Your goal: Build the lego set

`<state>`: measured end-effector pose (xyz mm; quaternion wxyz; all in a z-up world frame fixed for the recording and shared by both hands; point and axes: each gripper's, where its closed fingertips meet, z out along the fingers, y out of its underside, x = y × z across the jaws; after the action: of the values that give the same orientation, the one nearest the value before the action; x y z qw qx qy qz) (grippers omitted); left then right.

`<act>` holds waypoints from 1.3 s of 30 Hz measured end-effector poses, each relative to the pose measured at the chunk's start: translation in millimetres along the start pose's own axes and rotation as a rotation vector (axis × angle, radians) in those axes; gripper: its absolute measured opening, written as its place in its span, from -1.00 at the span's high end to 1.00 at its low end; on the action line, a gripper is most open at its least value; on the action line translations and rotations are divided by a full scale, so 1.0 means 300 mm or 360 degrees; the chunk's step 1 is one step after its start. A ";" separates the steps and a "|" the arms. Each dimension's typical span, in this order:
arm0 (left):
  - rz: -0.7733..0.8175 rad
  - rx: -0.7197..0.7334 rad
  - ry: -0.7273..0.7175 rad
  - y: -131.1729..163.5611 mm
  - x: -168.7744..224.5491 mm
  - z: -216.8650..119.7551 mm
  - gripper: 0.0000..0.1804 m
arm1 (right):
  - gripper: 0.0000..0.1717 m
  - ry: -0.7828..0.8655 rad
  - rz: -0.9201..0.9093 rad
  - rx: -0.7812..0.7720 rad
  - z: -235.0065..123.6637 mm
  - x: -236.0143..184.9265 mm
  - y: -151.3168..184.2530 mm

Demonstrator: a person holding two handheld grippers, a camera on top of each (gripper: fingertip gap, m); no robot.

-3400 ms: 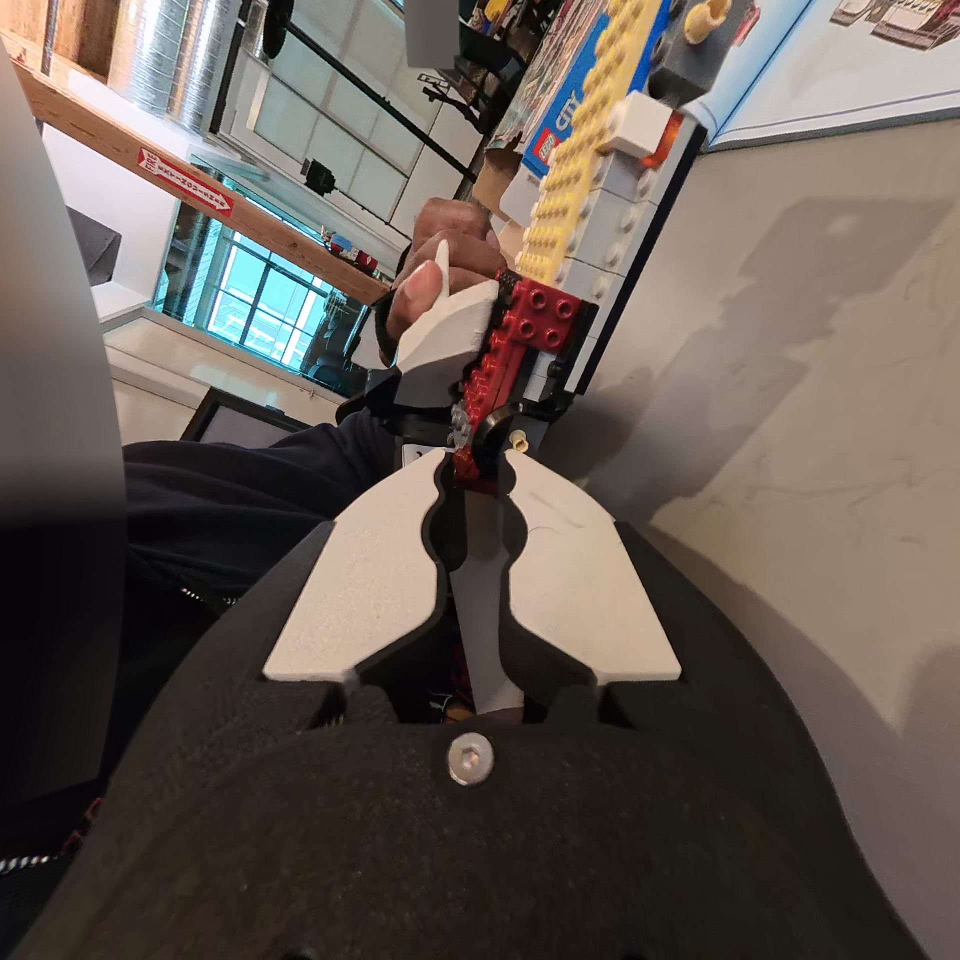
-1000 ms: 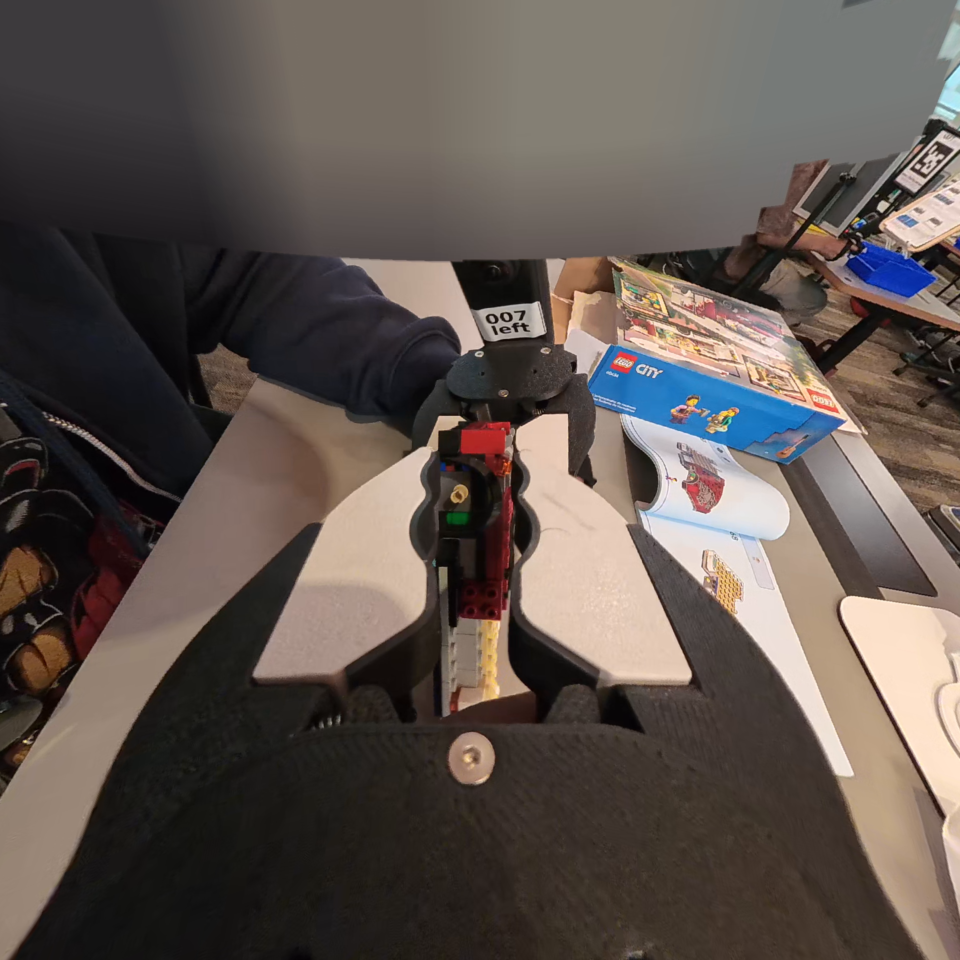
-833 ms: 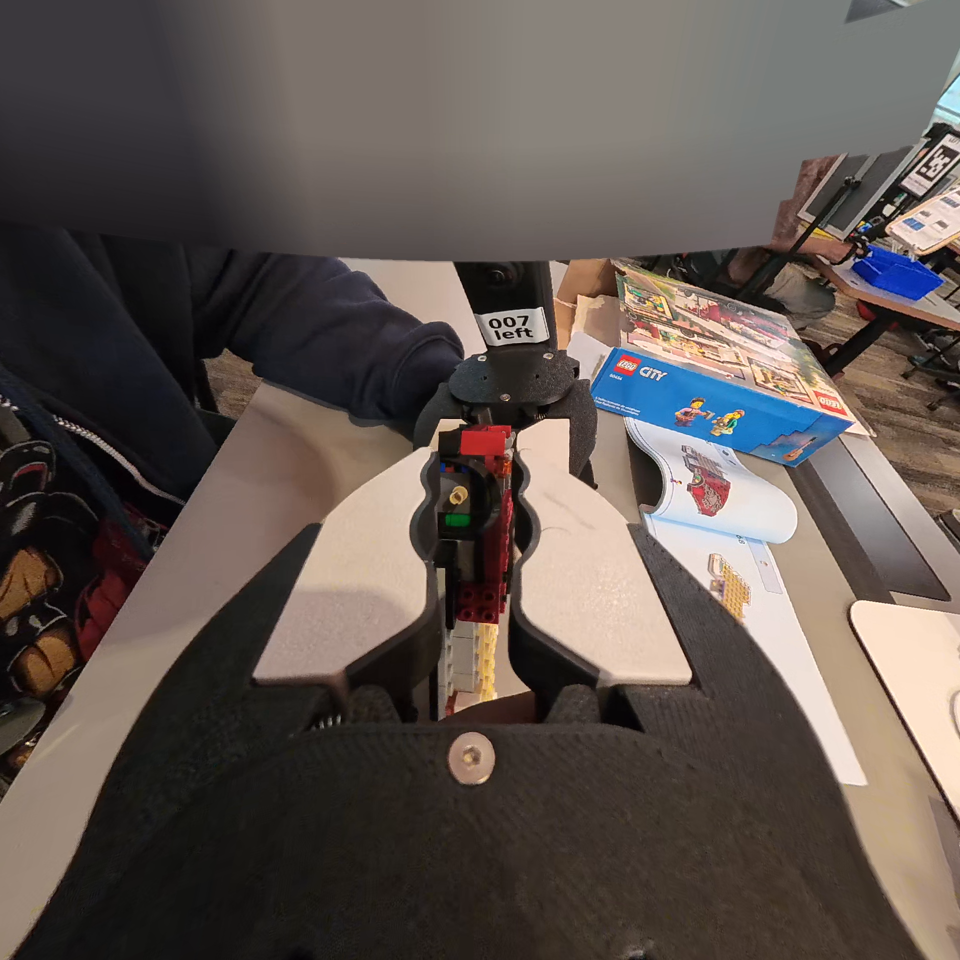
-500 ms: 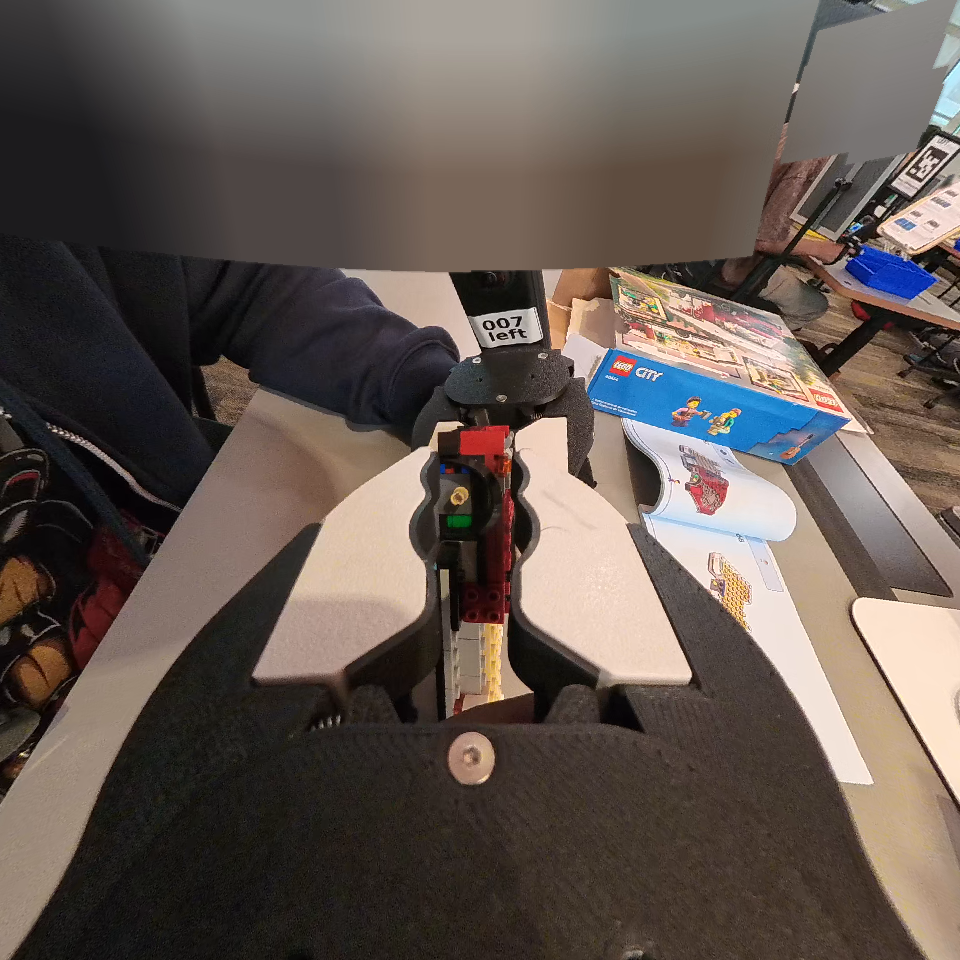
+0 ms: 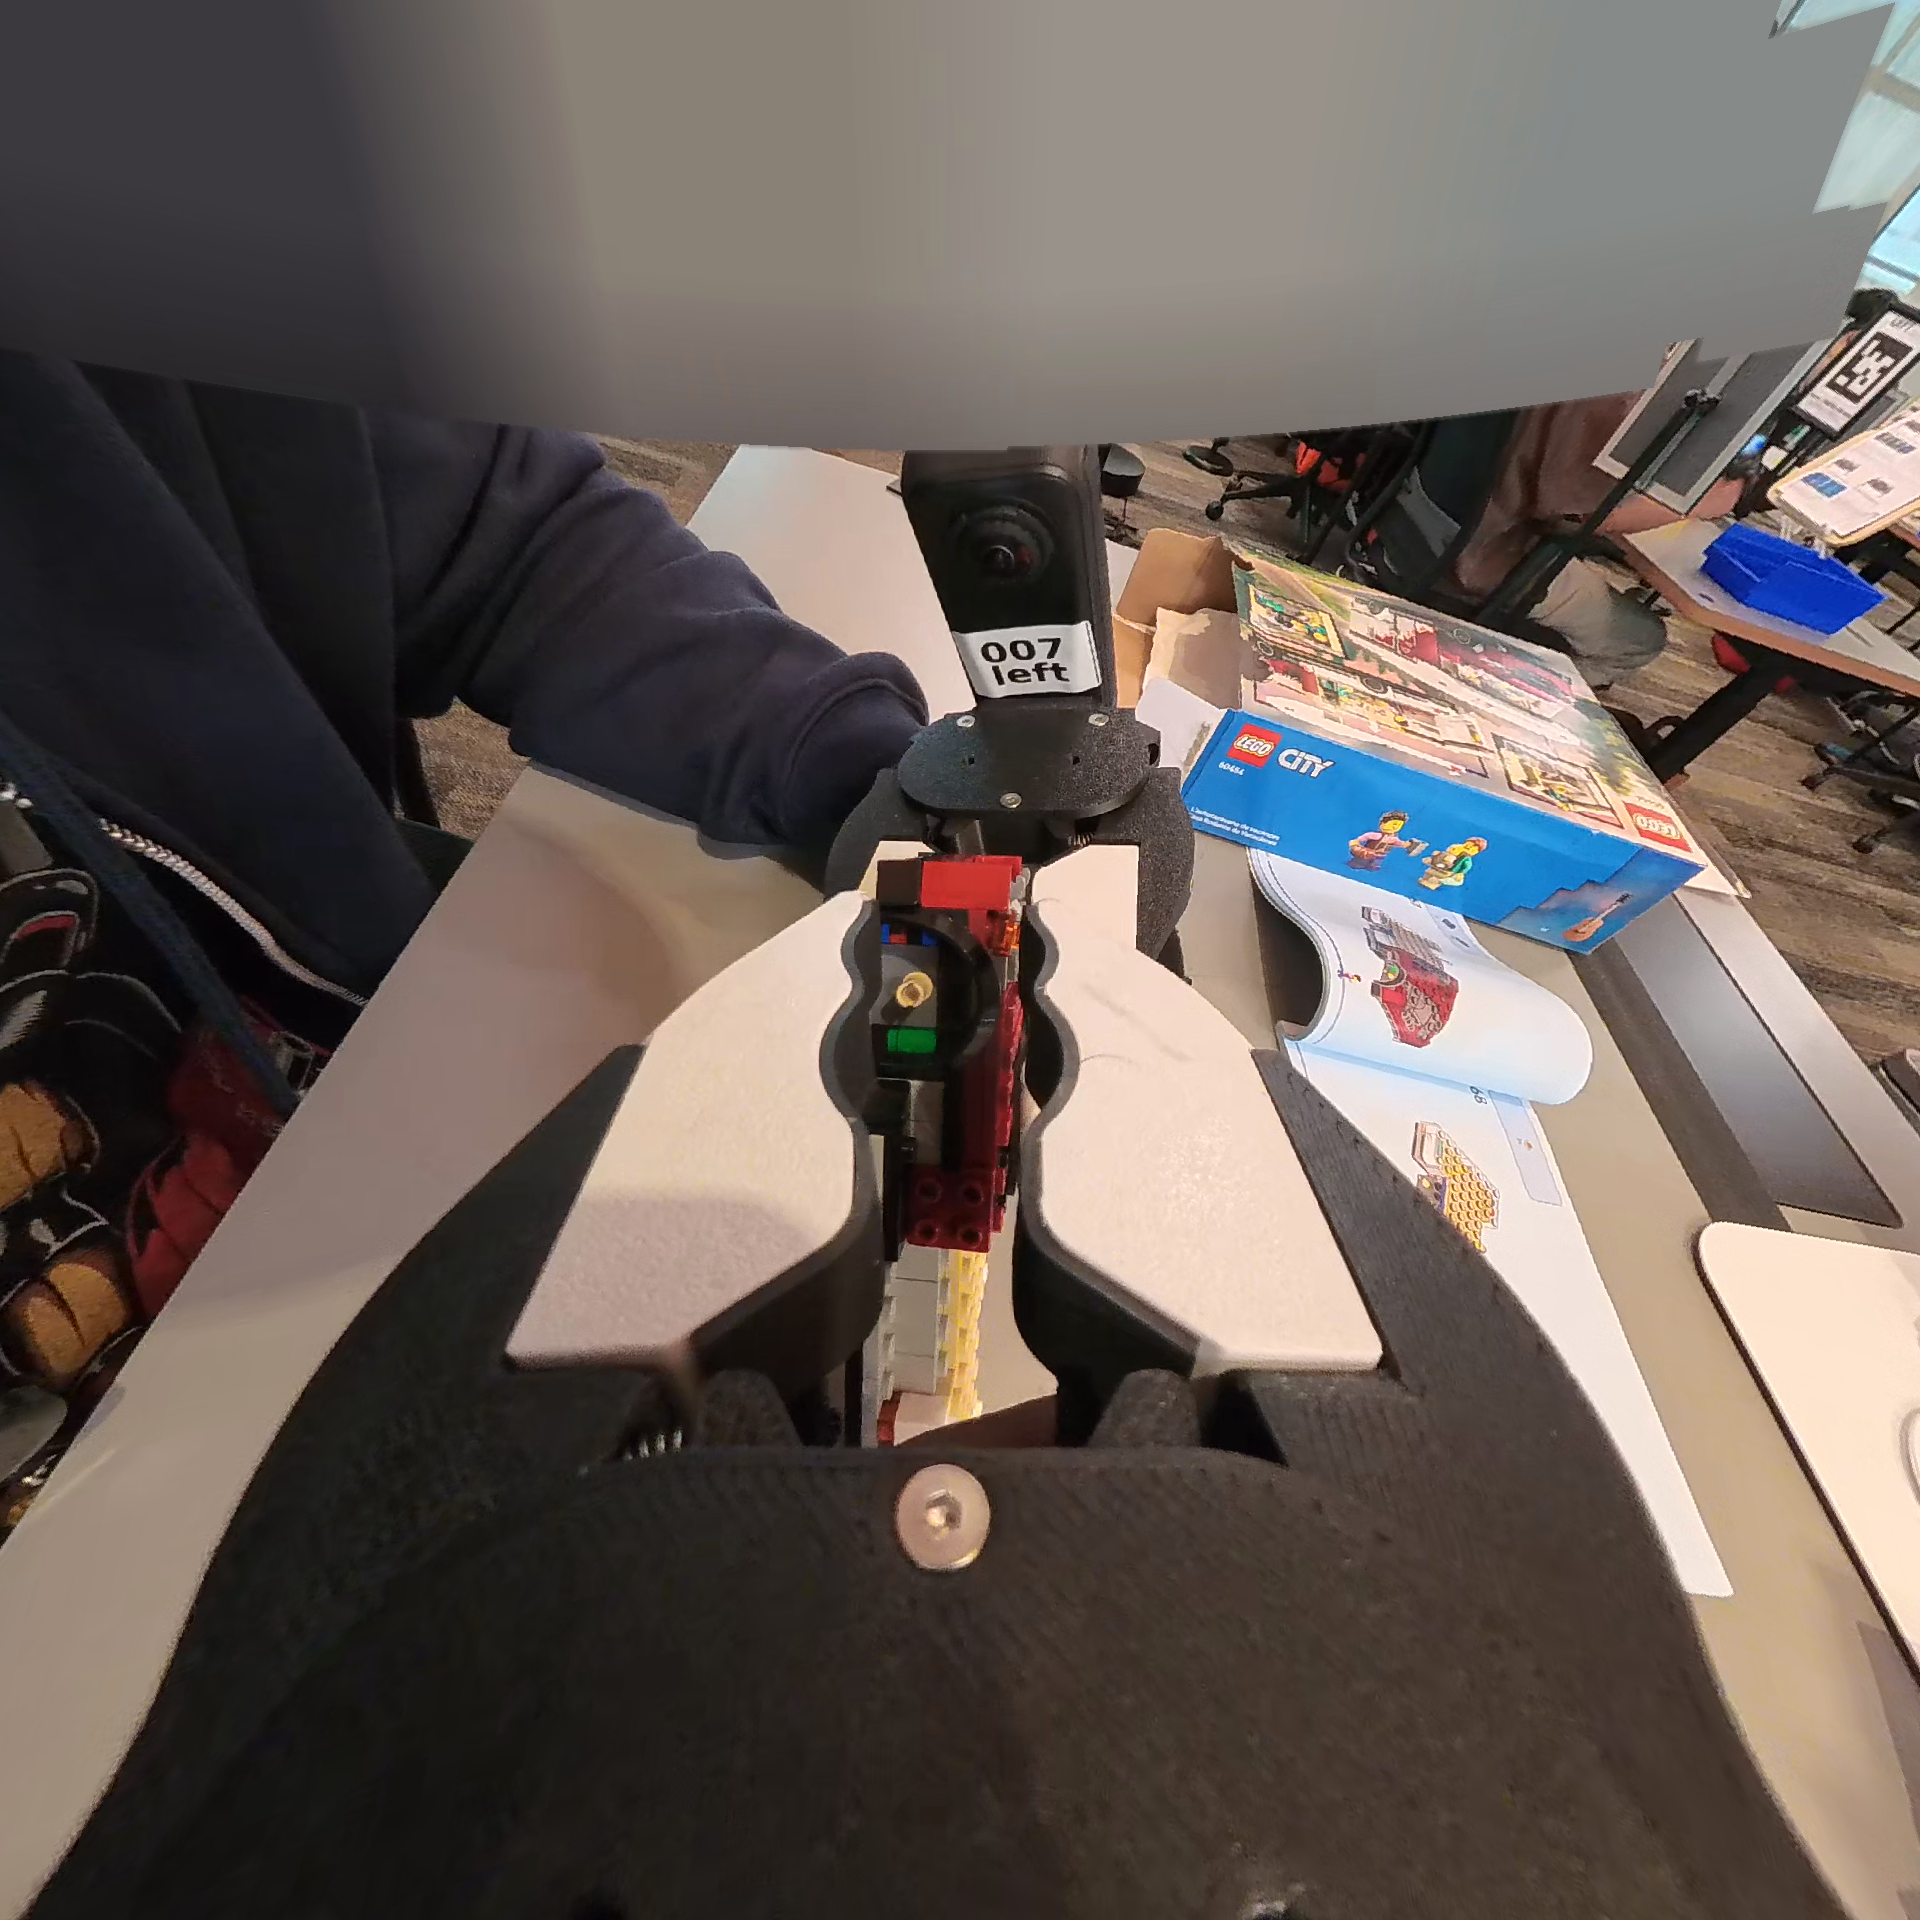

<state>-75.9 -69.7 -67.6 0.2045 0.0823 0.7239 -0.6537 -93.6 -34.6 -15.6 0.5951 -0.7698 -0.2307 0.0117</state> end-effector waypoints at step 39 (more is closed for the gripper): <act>0.0132 -0.0120 -0.0060 -0.003 -0.008 -0.003 0.64 | 0.72 0.0033 -0.0081 -0.0024 -0.007 -0.005 -0.005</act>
<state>-74.4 -68.6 -65.9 0.2481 0.0921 0.7401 -0.6183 -94.7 -36.7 -14.1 0.5917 -0.7682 -0.2441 -0.0131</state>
